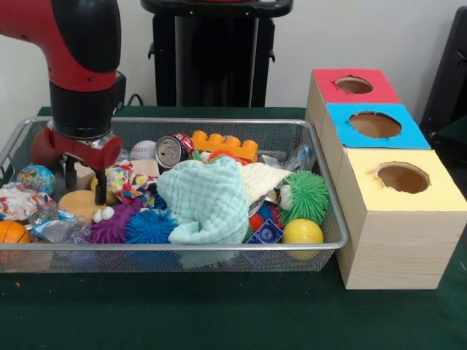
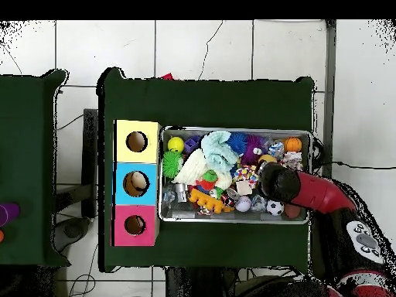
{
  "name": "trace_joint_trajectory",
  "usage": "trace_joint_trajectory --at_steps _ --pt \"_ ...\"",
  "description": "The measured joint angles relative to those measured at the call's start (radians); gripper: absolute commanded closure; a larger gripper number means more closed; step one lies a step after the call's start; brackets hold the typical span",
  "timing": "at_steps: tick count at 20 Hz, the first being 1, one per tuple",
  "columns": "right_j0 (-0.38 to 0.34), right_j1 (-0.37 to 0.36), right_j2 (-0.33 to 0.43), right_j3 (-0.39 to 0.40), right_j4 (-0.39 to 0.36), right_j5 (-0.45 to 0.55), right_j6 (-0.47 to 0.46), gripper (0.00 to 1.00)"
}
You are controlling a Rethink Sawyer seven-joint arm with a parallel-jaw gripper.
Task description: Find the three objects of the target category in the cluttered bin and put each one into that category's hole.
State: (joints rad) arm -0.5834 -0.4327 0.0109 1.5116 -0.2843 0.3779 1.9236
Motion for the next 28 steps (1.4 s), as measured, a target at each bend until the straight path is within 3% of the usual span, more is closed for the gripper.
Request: trace_joint_trajectory --at_steps 11,20,28 --pt "0.076 -0.001 -0.068 0.045 0.082 -0.041 0.008 0.0" --pt "0.063 -0.067 -0.067 0.128 0.11 -0.034 0.008 0.0" --pt "0.054 -0.082 -0.067 0.128 0.119 -0.017 0.008 0.0"
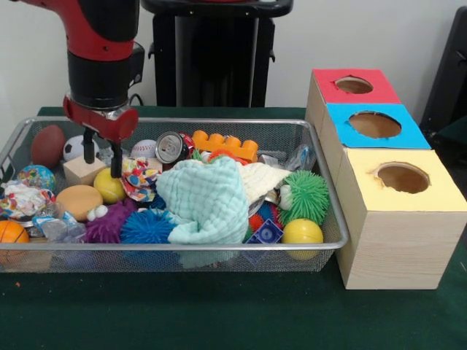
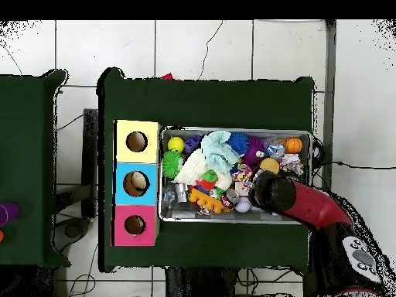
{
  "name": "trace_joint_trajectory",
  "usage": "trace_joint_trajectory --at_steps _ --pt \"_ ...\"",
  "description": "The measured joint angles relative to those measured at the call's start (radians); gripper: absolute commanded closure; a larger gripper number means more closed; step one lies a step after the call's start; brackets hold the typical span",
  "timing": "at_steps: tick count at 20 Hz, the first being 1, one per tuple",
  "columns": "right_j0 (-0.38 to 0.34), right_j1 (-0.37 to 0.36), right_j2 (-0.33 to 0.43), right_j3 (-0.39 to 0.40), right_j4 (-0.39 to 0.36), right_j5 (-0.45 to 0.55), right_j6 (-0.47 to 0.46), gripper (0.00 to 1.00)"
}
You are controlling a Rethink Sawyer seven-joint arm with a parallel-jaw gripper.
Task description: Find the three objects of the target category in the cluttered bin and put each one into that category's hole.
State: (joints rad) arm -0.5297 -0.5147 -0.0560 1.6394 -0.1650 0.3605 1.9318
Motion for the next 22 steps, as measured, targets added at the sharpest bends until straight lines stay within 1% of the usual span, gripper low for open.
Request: trace_joint_trajectory --at_steps 2,7,10,13,17,22 --pt "0.001 0.011 0.0 -0.006 0.002 0.0 0.0 0.0" --pt "0.002 0.077 0.0 -0.036 0.016 -0.002 0.0 0.0" --pt "0.005 0.094 -0.014 -0.065 0.021 -0.025 0.0 0.0" --pt "0.013 0.1 -0.025 -0.074 0.026 -0.04 0.0 0.0" --pt "0.046 0.114 -0.043 -0.083 0.054 -0.067 0.0 0.0" --pt "0.084 0.126 -0.062 -0.1 0.098 -0.069 0.0 0.0"
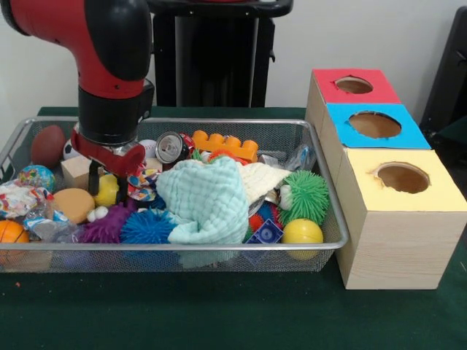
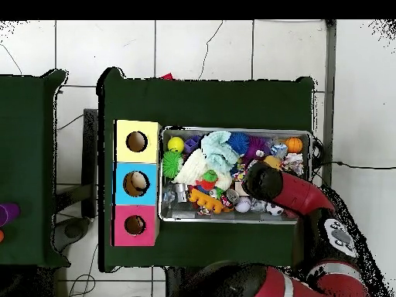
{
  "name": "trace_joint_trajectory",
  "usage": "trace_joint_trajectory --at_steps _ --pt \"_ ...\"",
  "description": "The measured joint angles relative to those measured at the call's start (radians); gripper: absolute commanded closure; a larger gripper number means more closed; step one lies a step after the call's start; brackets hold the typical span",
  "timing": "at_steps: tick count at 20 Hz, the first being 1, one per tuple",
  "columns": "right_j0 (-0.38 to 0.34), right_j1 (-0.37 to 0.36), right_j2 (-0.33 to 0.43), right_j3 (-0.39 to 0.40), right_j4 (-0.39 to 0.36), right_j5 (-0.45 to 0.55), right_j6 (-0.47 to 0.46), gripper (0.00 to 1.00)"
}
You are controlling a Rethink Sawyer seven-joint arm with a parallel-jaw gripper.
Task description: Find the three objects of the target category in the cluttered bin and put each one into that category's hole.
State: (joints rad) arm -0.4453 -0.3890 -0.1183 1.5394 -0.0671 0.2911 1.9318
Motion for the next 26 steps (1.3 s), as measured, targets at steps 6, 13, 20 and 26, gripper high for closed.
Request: trace_joint_trajectory --at_steps 6,13,20,26 --pt "0.072 0.031 -0.025 -0.033 0.09 0.0 0.0 0.0" --pt "0.139 0.056 -0.059 -0.034 0.179 0.0 0.0 0.0" --pt "0.194 0.081 -0.122 -0.034 0.282 0.0 0.013 0.0" --pt "0.24 0.098 -0.167 -0.034 0.351 0.0 0.043 0.0"
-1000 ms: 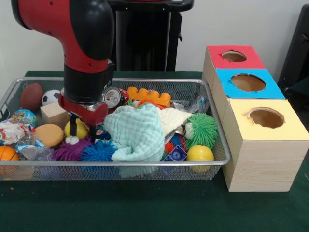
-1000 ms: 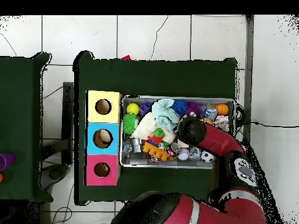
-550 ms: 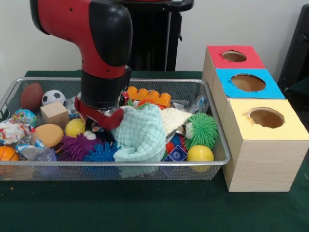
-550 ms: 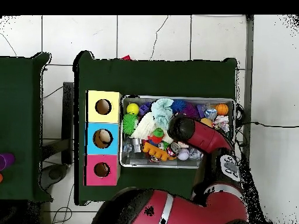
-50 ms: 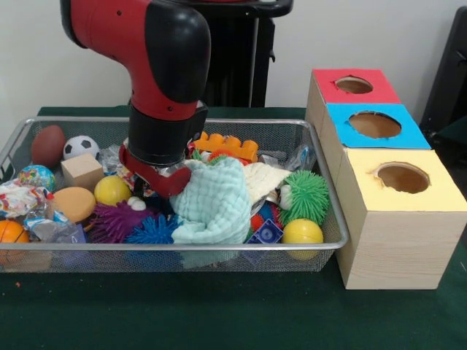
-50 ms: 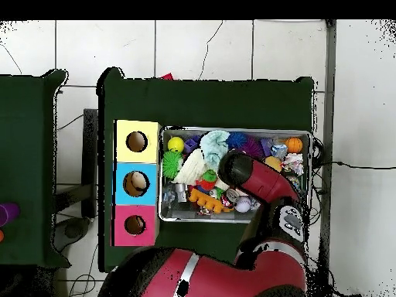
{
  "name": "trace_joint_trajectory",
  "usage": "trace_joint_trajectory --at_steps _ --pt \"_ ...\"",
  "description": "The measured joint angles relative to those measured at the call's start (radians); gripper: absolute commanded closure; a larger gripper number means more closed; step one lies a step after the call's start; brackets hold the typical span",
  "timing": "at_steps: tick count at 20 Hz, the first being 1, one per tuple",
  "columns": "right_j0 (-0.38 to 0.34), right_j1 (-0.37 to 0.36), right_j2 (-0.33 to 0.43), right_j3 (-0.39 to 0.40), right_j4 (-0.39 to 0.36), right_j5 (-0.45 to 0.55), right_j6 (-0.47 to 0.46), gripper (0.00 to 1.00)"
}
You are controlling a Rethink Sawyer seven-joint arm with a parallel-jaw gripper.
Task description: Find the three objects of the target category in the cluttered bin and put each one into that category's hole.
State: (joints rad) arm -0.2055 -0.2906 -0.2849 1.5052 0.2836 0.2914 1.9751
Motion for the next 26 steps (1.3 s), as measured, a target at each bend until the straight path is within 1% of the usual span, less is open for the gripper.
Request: trace_joint_trajectory --at_steps 7,11,13,19,24,26 --pt "0.081 0.033 -0.07 -0.012 0.087 0.007 0.052 0.0" --pt "0.148 0.073 -0.131 -0.038 0.155 0.023 0.119 0.0" --pt "0.168 0.088 -0.152 -0.05 0.177 0.037 0.149 0.0" --pt "0.207 0.127 -0.205 -0.081 0.23 0.088 0.241 0.0" --pt "0.222 0.153 -0.236 -0.114 0.247 0.133 0.295 0.0" --pt "0.225 0.158 -0.242 -0.12 0.247 0.143 0.302 0.0"
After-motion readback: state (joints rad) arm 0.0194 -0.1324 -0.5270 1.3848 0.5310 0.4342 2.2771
